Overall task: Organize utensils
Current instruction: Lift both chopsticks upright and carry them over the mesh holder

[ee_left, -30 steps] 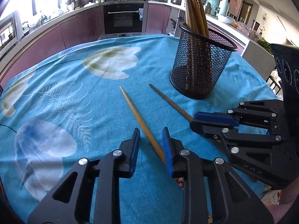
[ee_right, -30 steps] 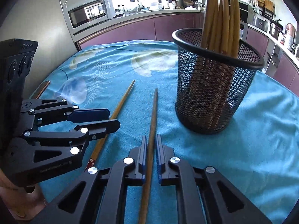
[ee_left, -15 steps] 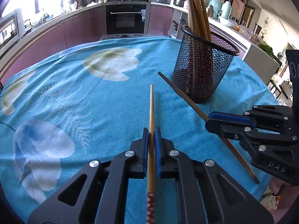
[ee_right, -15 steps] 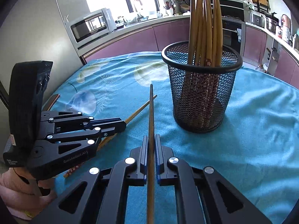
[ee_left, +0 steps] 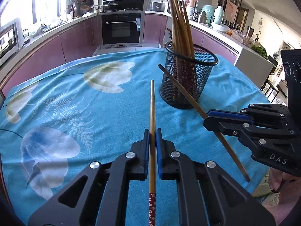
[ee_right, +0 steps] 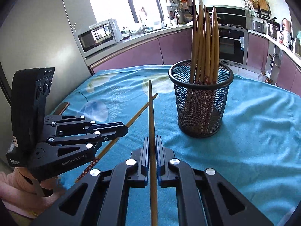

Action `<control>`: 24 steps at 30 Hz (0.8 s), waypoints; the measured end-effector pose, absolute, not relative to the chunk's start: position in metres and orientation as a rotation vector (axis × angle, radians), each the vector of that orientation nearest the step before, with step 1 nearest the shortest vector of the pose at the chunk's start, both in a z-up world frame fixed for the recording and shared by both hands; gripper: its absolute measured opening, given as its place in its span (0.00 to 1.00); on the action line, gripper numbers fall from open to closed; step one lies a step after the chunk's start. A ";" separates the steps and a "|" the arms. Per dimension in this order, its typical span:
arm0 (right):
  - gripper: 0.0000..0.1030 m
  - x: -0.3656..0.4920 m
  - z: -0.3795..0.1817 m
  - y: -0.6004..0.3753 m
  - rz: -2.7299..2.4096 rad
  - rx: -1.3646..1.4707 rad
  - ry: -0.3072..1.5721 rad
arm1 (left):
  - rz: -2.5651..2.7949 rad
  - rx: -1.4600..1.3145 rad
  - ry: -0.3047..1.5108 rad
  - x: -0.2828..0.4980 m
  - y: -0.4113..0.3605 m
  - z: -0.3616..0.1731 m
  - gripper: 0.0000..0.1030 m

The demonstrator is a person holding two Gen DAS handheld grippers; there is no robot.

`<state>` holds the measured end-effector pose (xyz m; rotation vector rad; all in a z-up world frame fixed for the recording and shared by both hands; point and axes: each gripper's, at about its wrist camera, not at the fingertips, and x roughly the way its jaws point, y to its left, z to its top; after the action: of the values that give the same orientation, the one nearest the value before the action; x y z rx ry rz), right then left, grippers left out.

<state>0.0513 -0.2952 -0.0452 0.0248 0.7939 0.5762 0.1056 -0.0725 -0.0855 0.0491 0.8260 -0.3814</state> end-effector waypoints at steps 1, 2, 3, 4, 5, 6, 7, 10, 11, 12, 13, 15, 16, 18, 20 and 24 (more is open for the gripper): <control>0.06 0.050 -0.044 -0.295 0.577 0.025 0.789 | -0.385 0.046 0.823 0.105 -0.072 -0.084 0.07; 0.06 0.049 -0.042 -0.296 0.579 0.029 0.783 | -0.388 0.044 0.819 0.104 -0.072 -0.082 0.07; 0.06 0.049 -0.041 -0.296 0.580 0.031 0.779 | -0.391 0.042 0.814 0.103 -0.072 -0.080 0.07; 0.06 0.048 -0.040 -0.297 0.580 0.032 0.774 | -0.393 0.039 0.811 0.101 -0.072 -0.078 0.07; 0.06 0.047 -0.038 -0.297 0.581 0.035 0.770 | -0.396 0.036 0.807 0.100 -0.071 -0.077 0.07; 0.06 0.047 -0.038 -0.298 0.581 0.037 0.767 | -0.398 0.034 0.804 0.099 -0.071 -0.075 0.07; 0.06 0.046 -0.037 -0.299 0.580 0.039 0.764 | -0.399 0.033 0.802 0.098 -0.071 -0.074 0.07; 0.06 0.045 -0.035 -0.300 0.579 0.045 0.755 | -0.407 0.023 0.797 0.096 -0.070 -0.070 0.07; 0.06 0.044 -0.035 -0.301 0.578 0.047 0.752 | -0.409 0.020 0.795 0.096 -0.070 -0.069 0.07; 0.06 0.044 -0.034 -0.301 0.578 0.050 0.750 | -0.413 0.016 0.793 0.095 -0.069 -0.068 0.07; 0.06 0.044 -0.033 -0.302 0.578 0.052 0.747 | -0.418 0.011 0.792 0.095 -0.069 -0.067 0.07; 0.06 0.043 -0.032 -0.303 0.576 0.056 0.740 | -0.430 -0.002 0.788 0.093 -0.068 -0.065 0.07; 0.06 0.043 -0.031 -0.304 0.576 0.060 0.737 | -0.432 -0.005 0.786 0.094 -0.068 -0.064 0.07; 0.06 0.042 -0.029 -0.306 0.574 0.066 0.728 | -0.439 -0.014 0.780 0.092 -0.066 -0.061 0.07; 0.06 0.042 -0.028 -0.308 0.572 0.072 0.723 | -0.444 -0.021 0.776 0.091 -0.066 -0.059 0.07; 0.06 0.041 -0.024 -0.312 0.570 0.085 0.712 | -0.452 -0.031 0.768 0.090 -0.065 -0.054 0.07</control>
<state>0.0414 -0.3124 -0.0242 0.0855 0.7119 0.5699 0.0898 -0.0649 -0.0542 -0.0311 0.7679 -0.4517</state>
